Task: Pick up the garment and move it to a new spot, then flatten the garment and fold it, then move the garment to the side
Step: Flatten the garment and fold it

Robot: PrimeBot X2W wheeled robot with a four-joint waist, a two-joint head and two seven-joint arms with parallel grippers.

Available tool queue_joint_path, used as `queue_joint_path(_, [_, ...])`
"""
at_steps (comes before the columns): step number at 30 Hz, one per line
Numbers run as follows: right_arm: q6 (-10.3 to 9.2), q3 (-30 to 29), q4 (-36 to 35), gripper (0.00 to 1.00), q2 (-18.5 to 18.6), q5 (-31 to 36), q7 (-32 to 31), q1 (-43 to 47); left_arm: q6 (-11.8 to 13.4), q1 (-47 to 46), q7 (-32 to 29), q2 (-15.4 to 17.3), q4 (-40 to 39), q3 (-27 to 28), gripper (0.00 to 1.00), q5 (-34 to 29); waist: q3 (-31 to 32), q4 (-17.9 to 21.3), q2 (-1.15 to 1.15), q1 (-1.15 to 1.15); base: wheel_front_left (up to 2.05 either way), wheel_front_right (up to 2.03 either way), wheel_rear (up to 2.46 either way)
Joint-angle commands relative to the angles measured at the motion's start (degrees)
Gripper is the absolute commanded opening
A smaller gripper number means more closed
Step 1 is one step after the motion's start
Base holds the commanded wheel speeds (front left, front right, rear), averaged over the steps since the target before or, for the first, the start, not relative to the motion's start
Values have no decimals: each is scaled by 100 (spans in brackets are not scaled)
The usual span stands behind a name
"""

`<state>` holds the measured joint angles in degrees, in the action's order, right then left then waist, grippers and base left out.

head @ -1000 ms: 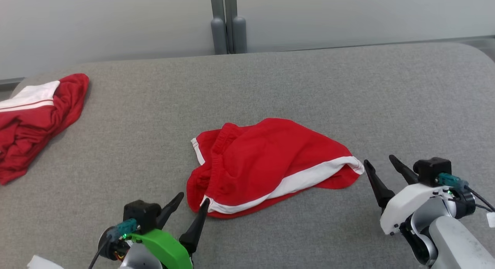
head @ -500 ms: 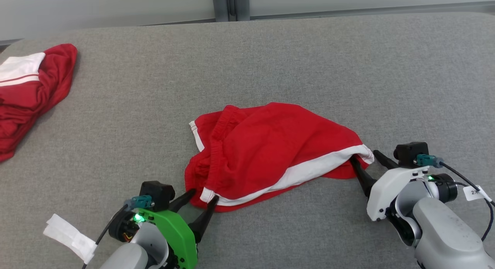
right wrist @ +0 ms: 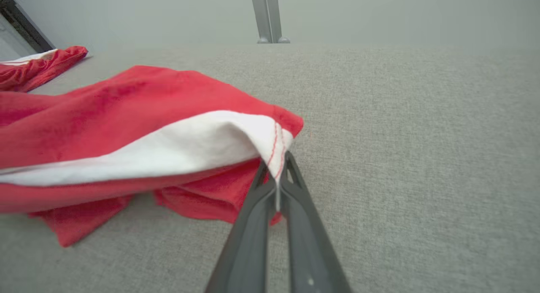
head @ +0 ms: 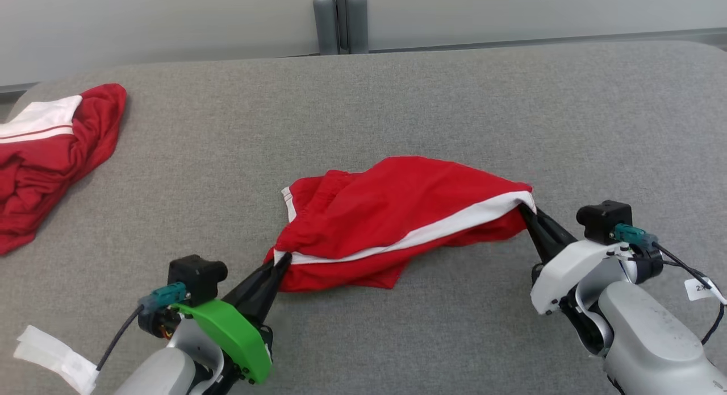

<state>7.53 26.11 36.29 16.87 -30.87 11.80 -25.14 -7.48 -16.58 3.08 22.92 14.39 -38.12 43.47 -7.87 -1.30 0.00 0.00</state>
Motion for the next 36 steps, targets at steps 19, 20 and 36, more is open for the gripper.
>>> queue_joint_path(19, [-8, 157, -877, 0, 458, -72, -847, -3117, -3, -3991, -1946, 629, 516, 466, 0, 1083, -1342, 189, 0, 0, 0, 0, 0])
queue_joint_path(20, [-8, 164, -835, 0, 473, -88, -845, -3355, -3, -4273, -1984, 607, 629, 474, 0, 1146, -1429, 212, 0, 0, 0, 0, 0])
queue_joint_path(36, [-10, 418, 85, 0, 696, -269, -70, -4831, 7, -5942, -1462, 515, 1614, 106, 0, 1983, -1554, 406, 0, 0, 0, 0, 0])
